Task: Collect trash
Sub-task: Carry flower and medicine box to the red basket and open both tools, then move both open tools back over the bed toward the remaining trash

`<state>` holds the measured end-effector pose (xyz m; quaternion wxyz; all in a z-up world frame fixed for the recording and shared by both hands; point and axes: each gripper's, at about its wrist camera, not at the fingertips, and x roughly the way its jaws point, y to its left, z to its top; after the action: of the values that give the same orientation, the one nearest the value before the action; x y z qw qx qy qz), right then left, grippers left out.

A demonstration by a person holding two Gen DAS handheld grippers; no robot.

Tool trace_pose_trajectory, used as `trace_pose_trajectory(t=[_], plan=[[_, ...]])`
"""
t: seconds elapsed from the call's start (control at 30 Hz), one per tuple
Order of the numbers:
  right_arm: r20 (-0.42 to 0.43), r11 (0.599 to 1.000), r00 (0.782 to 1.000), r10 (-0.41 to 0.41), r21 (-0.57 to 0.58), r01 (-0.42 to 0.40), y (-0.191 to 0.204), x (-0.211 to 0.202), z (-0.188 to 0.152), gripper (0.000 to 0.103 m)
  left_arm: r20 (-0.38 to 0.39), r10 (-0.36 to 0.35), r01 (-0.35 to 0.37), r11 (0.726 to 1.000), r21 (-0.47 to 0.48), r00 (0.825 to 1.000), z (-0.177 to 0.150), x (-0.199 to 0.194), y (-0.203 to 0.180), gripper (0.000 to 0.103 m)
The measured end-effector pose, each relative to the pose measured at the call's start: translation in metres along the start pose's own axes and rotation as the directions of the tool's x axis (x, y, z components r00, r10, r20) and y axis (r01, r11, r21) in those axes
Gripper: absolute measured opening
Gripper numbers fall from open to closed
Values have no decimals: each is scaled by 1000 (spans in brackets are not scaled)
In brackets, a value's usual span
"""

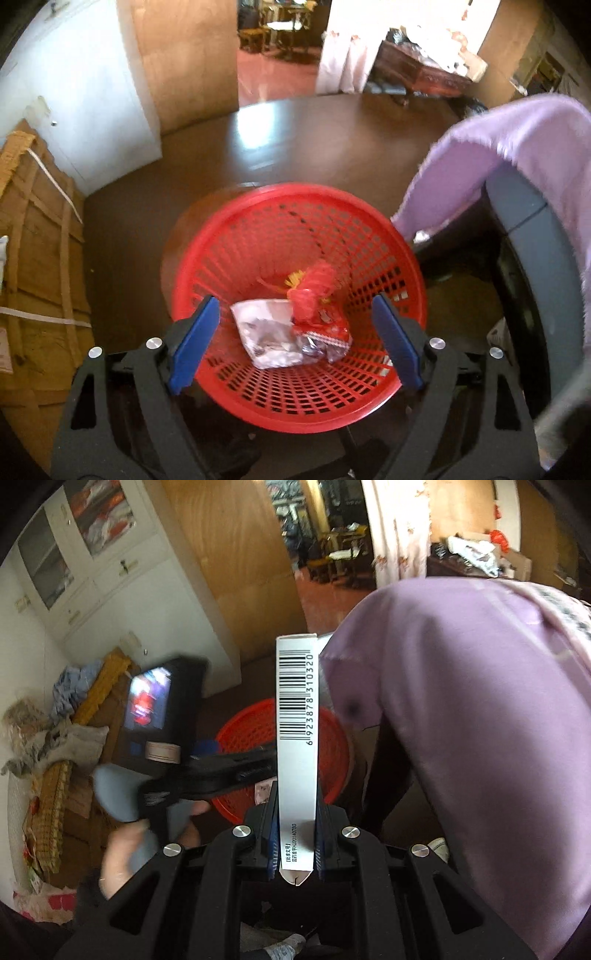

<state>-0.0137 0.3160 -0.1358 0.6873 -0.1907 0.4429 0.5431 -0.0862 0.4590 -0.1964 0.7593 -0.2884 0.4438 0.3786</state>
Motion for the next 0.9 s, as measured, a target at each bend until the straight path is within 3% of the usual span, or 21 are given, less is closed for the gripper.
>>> trace_pose_trajectory(t=[0.2,0.27,0.3,0.37,0.67,0.9], plan=[[-82,999,996,30,-22,-32,16,57,23,19,54,17,-13,997,-80,998,11,-16,24,85],[-106,999,994,26,-33,-29,20,75,30,32,53,14,-8,995,-103,999,12,-15,31,85],[-109,999,994,15,-32,-18,21,82,33,47,49,12,-6,994,-110,999,12,-14,33,85],[-100,1000,995,3,-19,-5,24,86,33,47,39,4,0,994,-112,999,11,-12,36,85],[-12,998,998,-61,-32,61,25,37,11,47,29,-69,71,995,-68,997,8,-14,21,85],[98,988,983,-157,23,155,8,-29,-17,53,58,-128,126,992,28,990,-1,-34,-10,85]])
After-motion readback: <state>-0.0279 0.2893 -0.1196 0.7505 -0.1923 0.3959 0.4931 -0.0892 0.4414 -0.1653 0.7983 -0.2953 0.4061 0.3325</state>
